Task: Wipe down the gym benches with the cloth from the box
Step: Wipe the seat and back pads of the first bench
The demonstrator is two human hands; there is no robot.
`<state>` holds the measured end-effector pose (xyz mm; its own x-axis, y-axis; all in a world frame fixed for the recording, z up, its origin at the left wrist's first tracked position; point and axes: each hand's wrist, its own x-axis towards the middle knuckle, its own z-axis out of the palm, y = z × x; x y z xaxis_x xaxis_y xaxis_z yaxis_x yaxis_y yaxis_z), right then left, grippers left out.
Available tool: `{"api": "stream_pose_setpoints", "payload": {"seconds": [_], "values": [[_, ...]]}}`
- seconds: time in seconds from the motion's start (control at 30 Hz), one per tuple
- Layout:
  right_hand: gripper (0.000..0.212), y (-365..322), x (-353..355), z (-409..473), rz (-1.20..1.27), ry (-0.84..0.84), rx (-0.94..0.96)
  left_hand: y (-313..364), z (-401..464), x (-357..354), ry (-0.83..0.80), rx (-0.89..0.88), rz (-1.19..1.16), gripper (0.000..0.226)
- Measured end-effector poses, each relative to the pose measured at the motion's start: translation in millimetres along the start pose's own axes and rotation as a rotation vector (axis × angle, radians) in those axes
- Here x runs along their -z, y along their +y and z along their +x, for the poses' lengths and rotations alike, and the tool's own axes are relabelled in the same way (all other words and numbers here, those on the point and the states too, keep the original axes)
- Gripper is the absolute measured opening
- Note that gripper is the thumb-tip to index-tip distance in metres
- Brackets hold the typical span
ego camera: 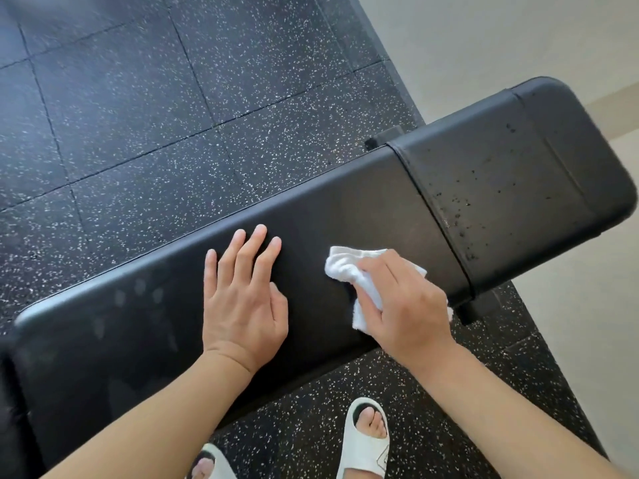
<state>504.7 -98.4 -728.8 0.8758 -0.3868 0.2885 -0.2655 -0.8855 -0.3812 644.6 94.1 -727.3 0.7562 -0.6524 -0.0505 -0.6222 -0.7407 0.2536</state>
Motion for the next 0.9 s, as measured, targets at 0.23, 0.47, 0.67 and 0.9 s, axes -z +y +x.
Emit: {"api": "stream_pose_setpoints", "payload": {"seconds": [0.23,0.47,0.67,0.9], "values": [[0.021,-4,-16,63,-0.098,0.042,-0.353,-2,-2,9,-0.028,-0.020,-0.073,0.062],[0.024,-131,-68,66,-0.118,-0.002,-0.347,-52,-31,35,-0.103,-0.091,-0.268,0.060],[0.015,-279,-119,40,-0.009,-0.066,-0.175,-180,-135,60,-0.046,-0.019,-0.180,0.058],[0.016,-342,-140,16,0.100,-0.249,0.199,-230,-181,62,0.030,0.117,-0.270,0.043]]}}
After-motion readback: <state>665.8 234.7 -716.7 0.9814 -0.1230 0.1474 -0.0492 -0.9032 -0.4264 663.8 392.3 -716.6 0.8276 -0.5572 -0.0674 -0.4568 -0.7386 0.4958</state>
